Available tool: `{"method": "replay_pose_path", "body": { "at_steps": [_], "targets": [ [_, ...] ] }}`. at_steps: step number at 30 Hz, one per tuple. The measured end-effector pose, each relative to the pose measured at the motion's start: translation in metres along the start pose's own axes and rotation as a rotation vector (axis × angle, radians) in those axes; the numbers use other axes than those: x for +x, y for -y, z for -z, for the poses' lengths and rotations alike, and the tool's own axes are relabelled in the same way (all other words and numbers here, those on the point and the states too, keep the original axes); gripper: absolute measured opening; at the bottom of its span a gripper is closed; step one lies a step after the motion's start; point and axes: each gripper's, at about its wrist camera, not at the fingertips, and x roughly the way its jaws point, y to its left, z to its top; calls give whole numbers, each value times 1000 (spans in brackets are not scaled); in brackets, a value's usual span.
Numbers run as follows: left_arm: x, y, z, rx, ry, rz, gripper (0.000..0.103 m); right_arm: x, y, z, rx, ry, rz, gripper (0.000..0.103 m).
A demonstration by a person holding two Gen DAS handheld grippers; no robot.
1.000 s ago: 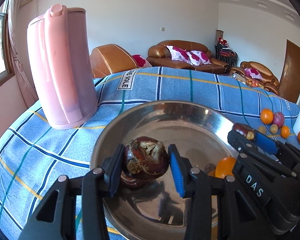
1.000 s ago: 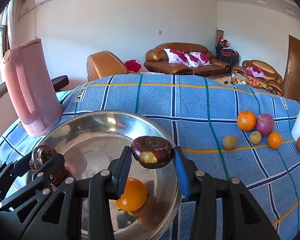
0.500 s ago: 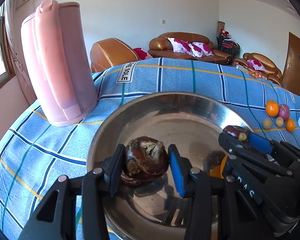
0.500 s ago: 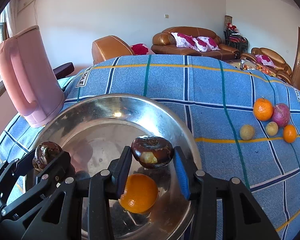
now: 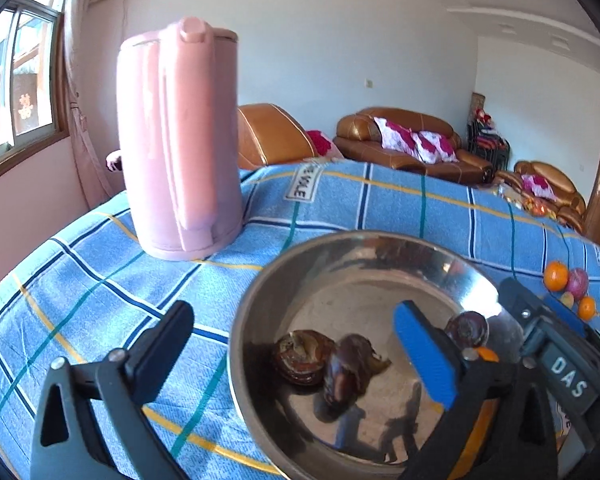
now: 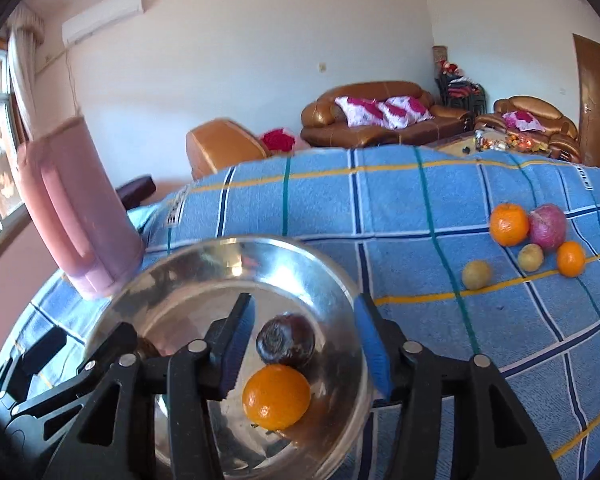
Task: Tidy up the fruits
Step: 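Open the left tool over the plate while the right tool releases its brown fruit there, then withdraw both open tools from the plate toward the remaining fruit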
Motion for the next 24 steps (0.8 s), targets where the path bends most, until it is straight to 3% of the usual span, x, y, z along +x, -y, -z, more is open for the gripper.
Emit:
{"method": "replay_pose_path", "body": {
  "at_steps": [1, 5, 9, 14, 24],
  "targets": [
    [-3, -2, -1, -8, 27, -9, 103, -7, 3, -2, 15, 47, 19, 75],
    [-8, -7, -2, -20, 78, -44, 103, -28, 18, -8, 66, 168, 128, 77],
    [-10, -4, -1, -8, 91, -46, 103, -21, 37, -9, 116, 126, 232, 77],
    [-17, 9, 1, 52, 125, -51, 103, -14, 48, -7, 172, 90, 215, 77],
    [-23, 16, 2, 71, 149, -55, 103, -24, 47, -2, 80, 76, 234, 77]
  ]
}}
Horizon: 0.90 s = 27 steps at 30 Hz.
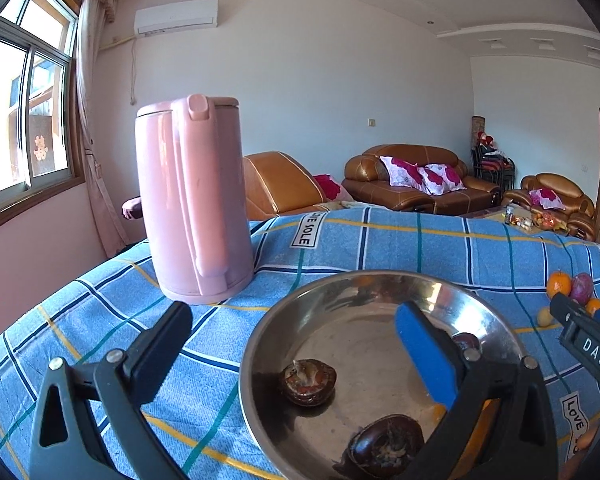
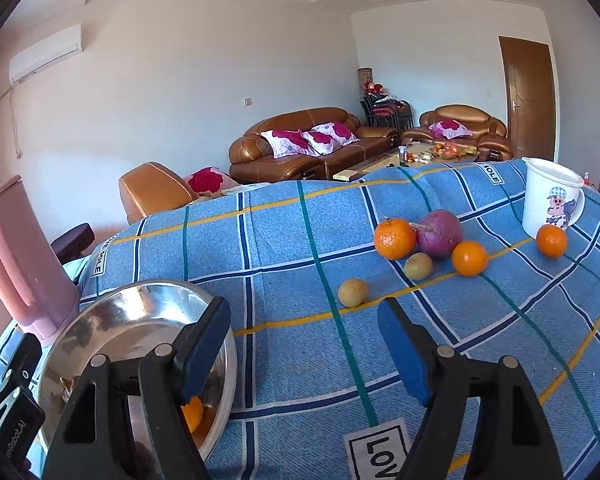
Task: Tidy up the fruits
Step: 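Withdraw both open tools from the plate toward the remaining fruit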
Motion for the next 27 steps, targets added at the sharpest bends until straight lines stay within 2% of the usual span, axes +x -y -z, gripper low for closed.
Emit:
{"method": "replay_pose_path", "body": {
  "at_steps": [5, 11, 16, 27],
  "targets": [
    [-4, 1, 2, -11, 4, -13, 103, -4, 13, -2, -38, 2, 28, 77],
    [-15, 21, 6, 19, 19, 9, 103, -9, 44, -6, -45, 13, 76, 77],
    [-24, 39, 9, 17, 11, 50, 103, -12, 73, -9, -31, 11, 108, 77],
    [-49, 104, 15, 95, 17, 140, 103, -20, 134, -16, -6, 21, 174, 77]
  ]
}}
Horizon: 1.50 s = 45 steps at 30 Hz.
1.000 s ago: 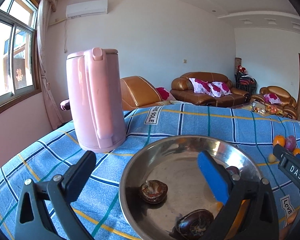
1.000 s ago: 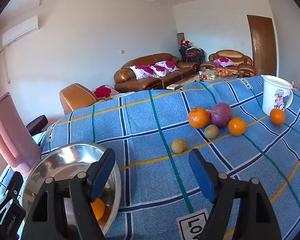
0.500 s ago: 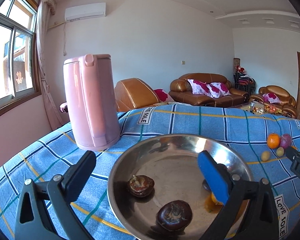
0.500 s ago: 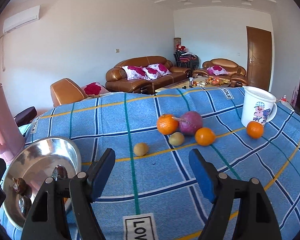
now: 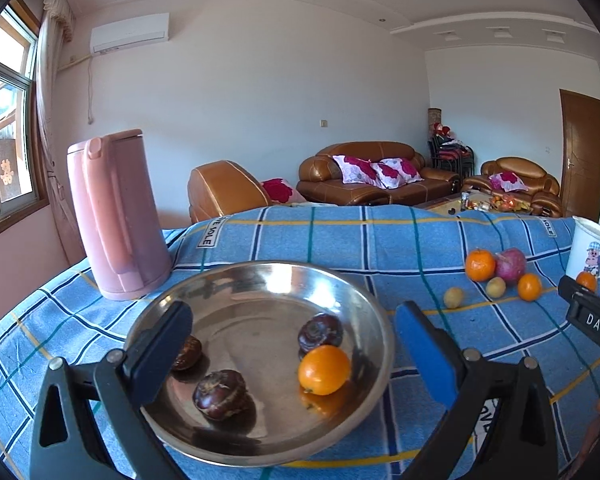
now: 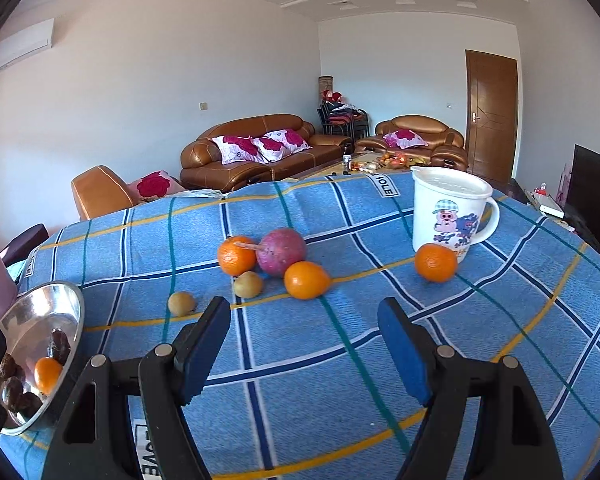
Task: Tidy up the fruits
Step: 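Withdraw both open tools from the plate toward the remaining fruit, then grasp the orange beside the white mug with the right tool while the left tool grasps a small tan fruit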
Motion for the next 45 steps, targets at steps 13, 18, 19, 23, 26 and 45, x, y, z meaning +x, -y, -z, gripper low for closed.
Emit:
{"method": "replay_pose_path", "body": {
  "at_steps": [13, 18, 19, 23, 26, 45],
  "targets": [
    [1, 72, -1, 92, -45, 115, 103, 10, 82, -8, 80, -23, 92, 77],
    [7, 99, -3, 125, -85, 162, 103, 15, 109, -10, 103, -41, 112, 77],
    [10, 102, -2, 123, -101, 175, 103, 18, 114, -11, 112, -48, 118, 77],
    [27, 110, -2, 100, -184, 211, 103, 30, 137, -12, 172, -98, 106, 77],
    [39, 110, -3, 67, -227, 231, 103, 41, 143, -15, 172, -120, 101, 77],
    [112, 129, -20, 85, -313, 235, 84, 130, 131, -37, 159, -329, 14, 73]
  ]
}}
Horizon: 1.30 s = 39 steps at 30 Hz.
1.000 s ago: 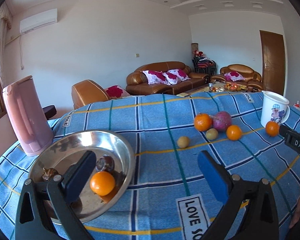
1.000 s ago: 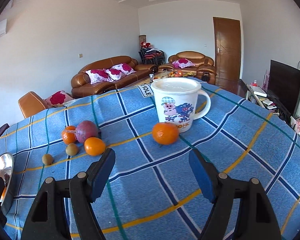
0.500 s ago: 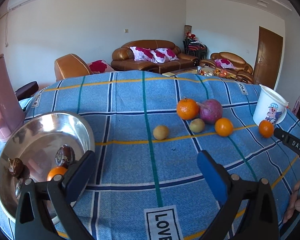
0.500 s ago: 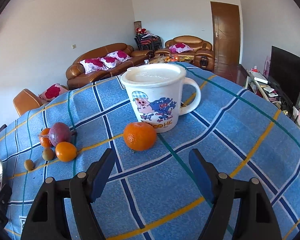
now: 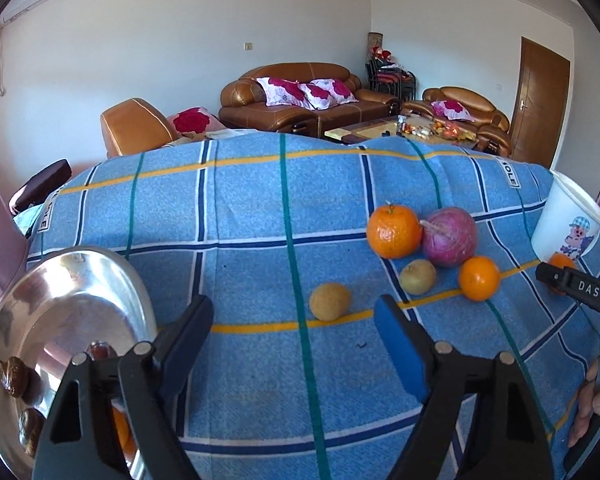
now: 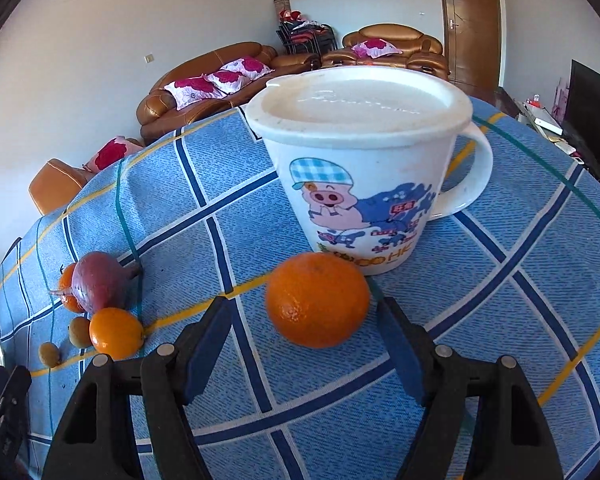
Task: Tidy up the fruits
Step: 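Grasp the orange beside the white mug with the right tool while the left tool grasps a small tan fruit, then carry the orange in the right tool while the left tool carries the tan fruit to the steel plate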
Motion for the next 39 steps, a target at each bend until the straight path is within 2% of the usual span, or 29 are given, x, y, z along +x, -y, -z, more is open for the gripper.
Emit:
{"method": "replay_pose_path", "body": {
  "at_steps": [3, 5, 8, 9, 10, 11, 13, 17, 23, 27, 29, 34, 39],
  "targets": [
    [15, 4, -9, 0, -31, 12, 72, 2, -2, -1, -4, -7, 7, 64],
    [27, 5, -12, -4, -72, 21, 68, 2, -2, -1, -7, -8, 12, 60],
    [44, 3, -13, -34, -150, 73, 53, 0, -4, -1, -10, -7, 21, 51],
    [49, 2, -13, -50, -175, 85, 47, 1, -5, -1, -13, -7, 20, 51],
    [50, 1, -14, -56, -176, 83, 45, 1, -5, -1, -16, -8, 22, 51],
    [50, 1, -15, -57, -171, 88, 36, 1, -7, -1, -21, -8, 21, 50],
    [51, 3, -15, -46, -175, 95, 28, 1, -6, -2, -25, -7, 12, 50],
    [46, 4, -15, -45, -156, 118, 29, -4, -4, 0, -28, 10, -13, 50],
    [2, 1, -11, -43, 27, 122, 29, -37, -11, 10, -74, 144, 4, 50],
    [-24, -1, -5, -33, 119, 125, 29, -59, -18, 19, -101, 240, 18, 50],
    [-34, -2, -1, -24, 135, 135, 29, -68, -22, 24, -111, 268, 20, 50],
    [-58, -2, 15, 11, 176, 99, 29, -84, -28, 36, -128, 311, 23, 50],
    [-77, -5, 28, 26, 196, 90, 29, -96, -35, 50, -132, 317, 28, 50]
  ]
}}
